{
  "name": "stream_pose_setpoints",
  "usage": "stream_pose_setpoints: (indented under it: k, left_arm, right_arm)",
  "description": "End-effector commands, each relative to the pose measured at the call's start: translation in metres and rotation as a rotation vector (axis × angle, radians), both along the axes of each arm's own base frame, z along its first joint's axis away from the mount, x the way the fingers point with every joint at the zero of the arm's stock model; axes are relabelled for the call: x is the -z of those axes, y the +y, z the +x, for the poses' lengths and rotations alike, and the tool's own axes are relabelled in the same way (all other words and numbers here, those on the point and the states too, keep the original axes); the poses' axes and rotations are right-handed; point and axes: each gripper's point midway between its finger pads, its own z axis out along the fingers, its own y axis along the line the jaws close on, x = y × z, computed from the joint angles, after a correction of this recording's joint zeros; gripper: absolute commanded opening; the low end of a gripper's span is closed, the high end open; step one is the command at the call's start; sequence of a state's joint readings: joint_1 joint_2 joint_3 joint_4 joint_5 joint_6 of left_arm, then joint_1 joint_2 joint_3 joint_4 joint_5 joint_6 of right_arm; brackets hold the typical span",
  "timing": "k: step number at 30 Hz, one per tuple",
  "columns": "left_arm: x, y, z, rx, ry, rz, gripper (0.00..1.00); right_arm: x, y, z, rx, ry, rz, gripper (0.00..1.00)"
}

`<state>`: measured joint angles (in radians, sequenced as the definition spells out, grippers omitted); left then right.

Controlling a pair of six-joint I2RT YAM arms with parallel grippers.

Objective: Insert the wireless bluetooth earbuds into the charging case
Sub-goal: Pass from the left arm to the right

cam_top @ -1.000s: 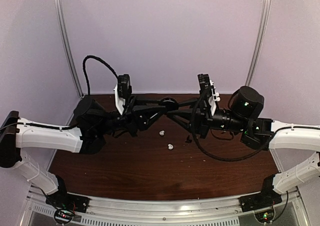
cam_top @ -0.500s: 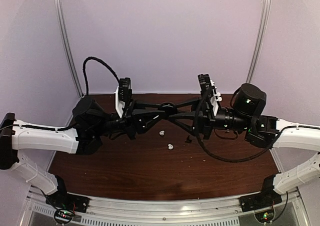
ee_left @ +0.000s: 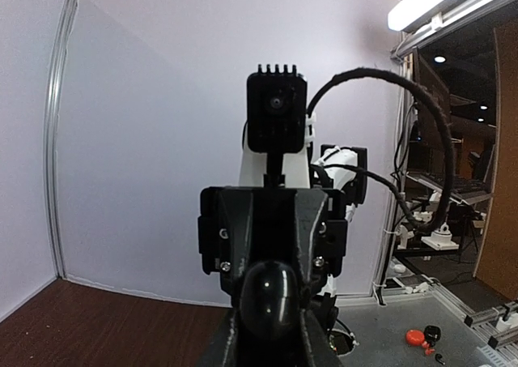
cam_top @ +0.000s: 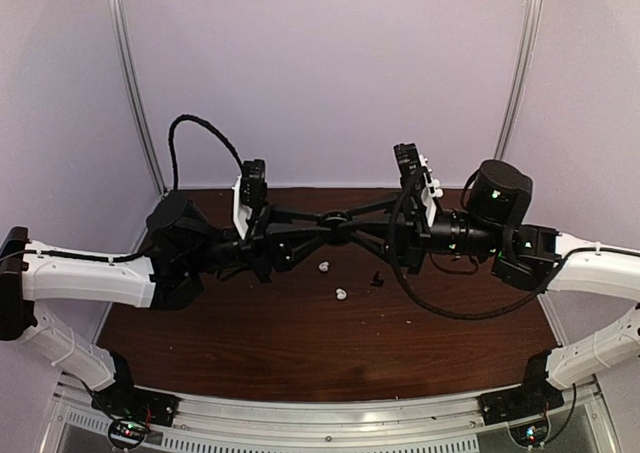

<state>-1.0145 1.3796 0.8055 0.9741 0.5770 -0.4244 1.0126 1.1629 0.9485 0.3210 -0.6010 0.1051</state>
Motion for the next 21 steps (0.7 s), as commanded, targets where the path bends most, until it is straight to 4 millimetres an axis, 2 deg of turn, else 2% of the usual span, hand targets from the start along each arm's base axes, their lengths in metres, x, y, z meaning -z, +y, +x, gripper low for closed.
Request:
stream_pose_setpoints:
  k: [1,6,9,14,21]
  left_arm:
    - [0.001,0.003,-0.003,-0.008,-0.030,0.021,0.21]
    - [0.015,0.002,-0.006,-0.010,-0.049,0.120,0.46]
    - [0.028,0.001,-0.005,-0.027,-0.073,0.213,0.53]
    - [0.041,0.000,-0.001,-0.052,-0.095,0.309,0.52]
    - [0.040,-0.009,-0.003,-0.004,-0.109,0.321,0.44]
  right_arm:
    - [-0.006,0.003,-0.003,-0.025,-0.011,-0.021,0.17]
    - [-0.006,0.001,-0.002,-0.018,-0.011,-0.050,0.15]
    - [-0.002,0.000,-0.002,-0.015,-0.006,-0.079,0.14]
    - [0.009,0.003,-0.002,-0.031,0.021,-0.122,0.13]
    - [0.016,0.011,-0.004,-0.067,0.054,-0.137,0.13]
